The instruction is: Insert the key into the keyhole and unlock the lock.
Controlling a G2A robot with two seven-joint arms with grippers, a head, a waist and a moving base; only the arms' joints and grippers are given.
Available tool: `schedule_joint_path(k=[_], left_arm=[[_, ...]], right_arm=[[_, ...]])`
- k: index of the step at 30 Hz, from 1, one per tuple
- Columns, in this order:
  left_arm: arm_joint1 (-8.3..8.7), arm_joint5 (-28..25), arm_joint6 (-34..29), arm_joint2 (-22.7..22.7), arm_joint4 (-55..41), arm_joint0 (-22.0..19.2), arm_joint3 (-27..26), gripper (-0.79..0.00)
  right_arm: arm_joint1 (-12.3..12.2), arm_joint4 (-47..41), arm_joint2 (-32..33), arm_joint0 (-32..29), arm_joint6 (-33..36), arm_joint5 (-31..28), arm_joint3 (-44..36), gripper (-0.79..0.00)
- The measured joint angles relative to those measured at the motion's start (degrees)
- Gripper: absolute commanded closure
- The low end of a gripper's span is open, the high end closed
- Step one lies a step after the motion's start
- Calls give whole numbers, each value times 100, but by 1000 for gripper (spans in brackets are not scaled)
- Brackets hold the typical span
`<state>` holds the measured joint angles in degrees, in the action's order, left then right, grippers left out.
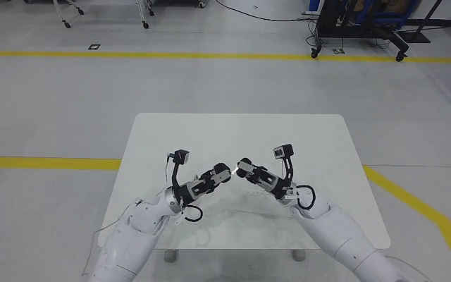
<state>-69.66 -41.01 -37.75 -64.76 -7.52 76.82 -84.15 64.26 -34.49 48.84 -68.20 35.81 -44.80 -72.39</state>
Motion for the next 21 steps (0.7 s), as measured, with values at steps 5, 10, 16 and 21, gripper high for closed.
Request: schedule_joint_path(k=[5,10,16,21], left_arm=[[-8,61,122,66,107,-30,31,-323],[-9,172,253,100,300,-48,51,-234],[-19,259,399,194,498,-41,27,-188],[-14,273,470,201,562,-46,25,-120]], right_arm=[[67,-35,-24,60,54,-41,124,0],[117,46,11,81,18,-132,213,0],[157,222,67,73,-48,-134,266,0],[190,334,95,66,-48,-107,315,0]])
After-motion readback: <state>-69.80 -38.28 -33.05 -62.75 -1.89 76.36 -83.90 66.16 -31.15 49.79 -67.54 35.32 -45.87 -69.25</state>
